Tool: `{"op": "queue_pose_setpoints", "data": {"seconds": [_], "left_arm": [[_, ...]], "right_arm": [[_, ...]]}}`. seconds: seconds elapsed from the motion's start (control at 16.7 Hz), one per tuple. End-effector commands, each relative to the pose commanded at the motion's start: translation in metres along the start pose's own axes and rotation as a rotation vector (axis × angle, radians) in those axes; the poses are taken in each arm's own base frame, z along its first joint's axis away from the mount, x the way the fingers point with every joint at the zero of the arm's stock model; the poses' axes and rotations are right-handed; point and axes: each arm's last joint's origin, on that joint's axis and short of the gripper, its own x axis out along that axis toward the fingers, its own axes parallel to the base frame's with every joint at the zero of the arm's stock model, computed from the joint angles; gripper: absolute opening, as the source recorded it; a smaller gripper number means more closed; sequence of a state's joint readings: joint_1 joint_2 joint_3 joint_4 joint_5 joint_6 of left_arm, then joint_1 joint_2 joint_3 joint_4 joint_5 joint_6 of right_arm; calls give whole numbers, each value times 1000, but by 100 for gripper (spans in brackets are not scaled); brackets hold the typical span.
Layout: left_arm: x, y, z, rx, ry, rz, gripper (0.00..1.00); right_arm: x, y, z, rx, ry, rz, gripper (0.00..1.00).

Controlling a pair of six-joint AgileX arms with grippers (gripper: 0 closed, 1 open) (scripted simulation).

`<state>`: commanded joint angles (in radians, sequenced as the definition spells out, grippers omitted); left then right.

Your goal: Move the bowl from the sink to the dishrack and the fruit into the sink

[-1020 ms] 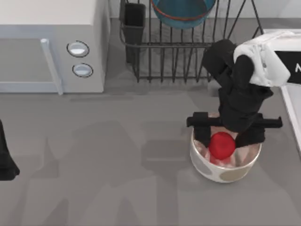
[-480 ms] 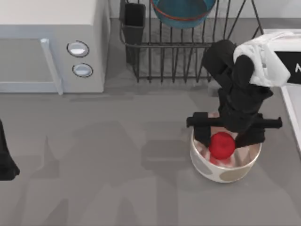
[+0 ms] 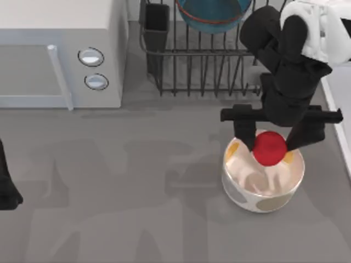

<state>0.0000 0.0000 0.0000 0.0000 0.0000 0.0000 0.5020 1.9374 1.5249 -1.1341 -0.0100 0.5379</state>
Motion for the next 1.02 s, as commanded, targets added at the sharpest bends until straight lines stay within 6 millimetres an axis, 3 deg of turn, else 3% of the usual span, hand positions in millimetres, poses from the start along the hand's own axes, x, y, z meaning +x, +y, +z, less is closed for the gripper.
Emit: {"op": "queue_pose_setpoints", "data": {"seconds": [0.24, 0.6, 0.78, 1.02], "left_arm": [[0, 0, 0, 0, 0, 0, 100], [0, 0, 0, 0, 0, 0, 100], [0, 0, 0, 0, 0, 0, 100], [0, 0, 0, 0, 0, 0, 100]], "right_arm": [[-33, 0, -2, -5, -16, 7, 0], [-29, -5, 2, 9, -28, 23, 0], [-22, -26, 16, 49, -94, 89, 0], [-11, -73, 41, 106, -285, 220, 0]]}}
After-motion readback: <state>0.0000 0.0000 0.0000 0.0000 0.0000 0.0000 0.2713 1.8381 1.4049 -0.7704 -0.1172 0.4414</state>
